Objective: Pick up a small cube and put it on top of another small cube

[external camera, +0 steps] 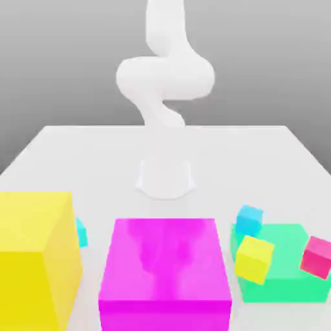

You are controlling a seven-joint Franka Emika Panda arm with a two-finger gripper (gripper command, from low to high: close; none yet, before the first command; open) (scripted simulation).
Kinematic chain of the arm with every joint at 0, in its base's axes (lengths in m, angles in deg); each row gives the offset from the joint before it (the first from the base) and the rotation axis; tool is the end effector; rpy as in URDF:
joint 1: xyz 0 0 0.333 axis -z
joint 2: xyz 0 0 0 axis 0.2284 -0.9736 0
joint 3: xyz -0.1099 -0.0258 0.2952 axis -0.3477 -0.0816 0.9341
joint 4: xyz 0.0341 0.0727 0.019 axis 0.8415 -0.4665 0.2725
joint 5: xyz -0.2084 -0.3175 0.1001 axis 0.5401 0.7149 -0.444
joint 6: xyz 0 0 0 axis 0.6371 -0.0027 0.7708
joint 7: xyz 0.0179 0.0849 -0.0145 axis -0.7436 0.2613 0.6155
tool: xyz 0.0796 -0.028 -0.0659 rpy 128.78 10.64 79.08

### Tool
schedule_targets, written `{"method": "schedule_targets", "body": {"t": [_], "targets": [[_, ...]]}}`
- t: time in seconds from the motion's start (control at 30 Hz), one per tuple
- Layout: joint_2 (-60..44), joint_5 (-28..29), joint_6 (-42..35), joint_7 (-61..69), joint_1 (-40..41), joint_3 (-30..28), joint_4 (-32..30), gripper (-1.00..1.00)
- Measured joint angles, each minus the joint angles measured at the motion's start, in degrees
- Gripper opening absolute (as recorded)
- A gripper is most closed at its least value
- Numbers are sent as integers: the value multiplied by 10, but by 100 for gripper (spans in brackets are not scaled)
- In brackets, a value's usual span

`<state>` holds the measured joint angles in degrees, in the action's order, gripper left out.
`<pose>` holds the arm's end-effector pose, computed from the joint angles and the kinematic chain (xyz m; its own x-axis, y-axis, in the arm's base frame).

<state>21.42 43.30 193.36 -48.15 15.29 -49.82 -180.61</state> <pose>0.3686 -0.0147 0.6886 0.4753 -0.7321 0.4880 -0.5582 -0.6796 -0.4760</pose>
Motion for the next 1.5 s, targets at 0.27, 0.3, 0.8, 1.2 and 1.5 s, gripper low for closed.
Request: {"method": "schedule_targets", "body": {"t": [0.27,0.3,0.8,1.2,1.5], "targets": [[-118,42,26,-46,105,-61,-71,0],[-132,45,29,-51,118,-70,-80,0],[-353,35,173,-115,262,-211,-276,0],[-529,-156,420,-27,274,-74,-322,0],[-563,-166,449,-18,318,-29,-316,-100]]}}
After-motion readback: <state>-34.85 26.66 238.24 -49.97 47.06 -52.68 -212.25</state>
